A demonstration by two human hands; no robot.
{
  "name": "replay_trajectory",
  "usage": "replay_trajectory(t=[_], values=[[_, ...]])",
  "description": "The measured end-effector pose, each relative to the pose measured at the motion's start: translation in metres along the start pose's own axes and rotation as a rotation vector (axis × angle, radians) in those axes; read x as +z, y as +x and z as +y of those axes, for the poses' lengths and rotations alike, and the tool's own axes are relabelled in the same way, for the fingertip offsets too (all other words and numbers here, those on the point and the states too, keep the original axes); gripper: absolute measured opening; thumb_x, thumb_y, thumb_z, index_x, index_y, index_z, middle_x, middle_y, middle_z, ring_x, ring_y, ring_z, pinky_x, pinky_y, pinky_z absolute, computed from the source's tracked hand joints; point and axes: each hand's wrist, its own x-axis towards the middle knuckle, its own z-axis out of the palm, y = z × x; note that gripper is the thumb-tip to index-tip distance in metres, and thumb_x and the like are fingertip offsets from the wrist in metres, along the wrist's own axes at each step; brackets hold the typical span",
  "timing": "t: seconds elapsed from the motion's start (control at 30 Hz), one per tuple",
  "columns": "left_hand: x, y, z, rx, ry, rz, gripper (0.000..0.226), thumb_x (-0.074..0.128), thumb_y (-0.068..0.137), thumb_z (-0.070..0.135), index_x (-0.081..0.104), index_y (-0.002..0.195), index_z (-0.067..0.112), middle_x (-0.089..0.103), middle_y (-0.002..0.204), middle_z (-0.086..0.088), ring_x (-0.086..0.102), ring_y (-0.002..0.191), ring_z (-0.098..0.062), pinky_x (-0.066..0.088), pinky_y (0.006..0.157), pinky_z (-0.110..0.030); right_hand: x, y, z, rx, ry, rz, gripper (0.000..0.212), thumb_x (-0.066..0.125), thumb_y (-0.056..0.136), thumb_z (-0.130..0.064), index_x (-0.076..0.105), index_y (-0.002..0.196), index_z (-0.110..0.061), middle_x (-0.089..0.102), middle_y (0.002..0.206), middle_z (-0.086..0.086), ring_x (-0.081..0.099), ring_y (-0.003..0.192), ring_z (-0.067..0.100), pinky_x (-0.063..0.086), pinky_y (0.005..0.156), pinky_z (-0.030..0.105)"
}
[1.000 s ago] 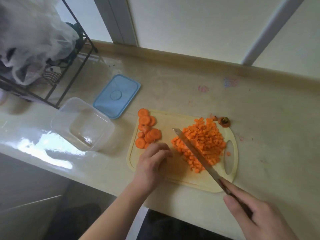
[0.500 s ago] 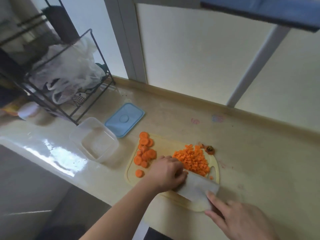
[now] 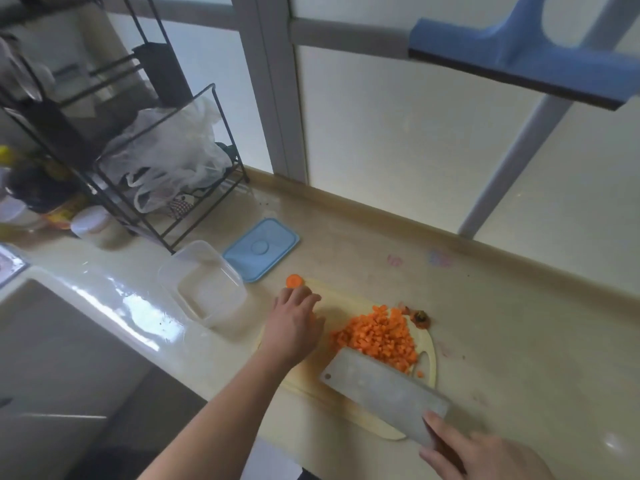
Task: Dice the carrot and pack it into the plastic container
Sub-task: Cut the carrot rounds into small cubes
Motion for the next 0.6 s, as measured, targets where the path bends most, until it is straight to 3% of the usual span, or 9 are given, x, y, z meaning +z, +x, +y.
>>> replay_trajectory(t=[0.13, 0.17, 0.2, 0.23, 0.27, 0.33, 0.43, 0.53, 0.6], values=[[-0.005, -0.008, -0.027, 0.056, 0.166, -0.018, 0.041, 0.06, 0.072, 0.041, 0.075, 0.105, 0.023, 0.059, 0.113, 0.002, 0.052, 0.099, -0.028, 0.054, 0.075, -0.044, -0.006, 0.001, -0.005, 0.133, 0.092, -0.066, 0.082, 0.0, 0.082, -0.081, 0.074, 0.091, -0.048, 0.067, 0.051, -0.008, 0.048, 0.03, -0.006, 0.033, 0.031, 0.011], [-0.003, -0.008, -0.031, 0.075, 0.177, -0.006, 0.041, 0.057, 0.069, 0.042, 0.075, 0.102, 0.025, 0.056, 0.114, 0.003, 0.049, 0.1, -0.027, 0.054, 0.074, -0.044, -0.008, 0.004, -0.005, 0.168, 0.044, -0.017, 0.082, -0.009, 0.073, -0.086, 0.064, 0.099, -0.062, 0.074, 0.068, -0.009, 0.055, 0.04, -0.01, 0.04, 0.038, 0.009], [-0.003, -0.008, -0.033, 0.076, 0.168, 0.003, 0.038, 0.058, 0.069, 0.041, 0.075, 0.099, 0.026, 0.057, 0.116, 0.003, 0.05, 0.102, -0.028, 0.054, 0.076, -0.045, -0.006, 0.002, -0.002, 0.153, 0.007, 0.164, 0.077, -0.018, 0.061, -0.09, 0.041, 0.108, -0.078, 0.076, 0.086, -0.01, 0.06, 0.052, -0.012, 0.045, 0.048, 0.009], [-0.003, -0.007, -0.033, 0.076, 0.156, 0.014, 0.034, 0.06, 0.07, 0.04, 0.075, 0.097, 0.025, 0.059, 0.117, 0.001, 0.053, 0.104, -0.031, 0.053, 0.078, -0.047, -0.004, -0.001, 0.001, 0.138, -0.011, 0.183, 0.066, -0.021, 0.056, -0.09, 0.012, 0.113, -0.085, 0.075, 0.095, -0.008, 0.063, 0.058, -0.011, 0.047, 0.052, 0.01], [-0.003, -0.007, -0.034, 0.078, 0.144, 0.028, 0.031, 0.059, 0.074, 0.04, 0.074, 0.097, 0.025, 0.062, 0.116, 0.0, 0.054, 0.105, -0.032, 0.052, 0.079, -0.047, -0.003, -0.001, -0.001, 0.132, 0.064, 0.127, 0.054, -0.016, 0.062, -0.09, -0.002, 0.114, -0.085, 0.076, 0.088, -0.002, 0.062, 0.052, -0.009, 0.047, 0.05, 0.01], [-0.002, -0.008, -0.031, 0.121, 0.134, 0.074, 0.032, 0.053, 0.081, 0.045, 0.074, 0.095, 0.026, 0.065, 0.113, 0.0, 0.049, 0.107, -0.028, 0.051, 0.08, -0.044, -0.005, 0.006, -0.01, 0.211, 0.139, 0.078, 0.053, 0.0, 0.072, -0.09, 0.007, 0.124, -0.08, 0.073, 0.066, 0.007, 0.057, 0.042, -0.004, 0.042, 0.041, 0.009], [0.001, -0.008, -0.029, 0.211, 0.138, 0.076, 0.029, 0.063, 0.076, 0.038, 0.076, 0.099, 0.026, 0.067, 0.107, 0.001, 0.045, 0.106, -0.025, 0.054, 0.077, -0.043, -0.009, 0.01, -0.022, 0.267, 0.219, 0.111, 0.061, 0.005, 0.062, -0.097, 0.037, 0.112, -0.079, 0.07, 0.061, 0.0, 0.061, 0.057, -0.003, 0.041, 0.043, 0.008], [0.009, -0.005, -0.03, 0.261, 0.173, 0.008, 0.031, 0.085, 0.069, 0.033, 0.076, 0.098, 0.03, 0.067, 0.104, 0.005, 0.045, 0.105, -0.023, 0.044, 0.082, -0.04, -0.011, 0.01, -0.02, 0.321, 0.26, 0.086, 0.05, 0.048, 0.06, -0.09, 0.033, 0.107, -0.082, 0.069, 0.061, -0.009, 0.063, 0.061, -0.003, 0.039, 0.054, 0.002], [0.012, -0.003, -0.032, 0.299, 0.153, 0.022, 0.02, 0.084, 0.074, 0.035, 0.076, 0.091, 0.031, 0.066, 0.1, 0.008, 0.045, 0.105, -0.022, 0.032, 0.082, -0.037, -0.011, 0.007, -0.018, 0.368, 0.271, 0.098, 0.048, 0.053, 0.059, -0.088, 0.032, 0.102, -0.086, 0.065, 0.06, -0.019, 0.059, 0.05, -0.008, 0.04, 0.055, 0.001]])
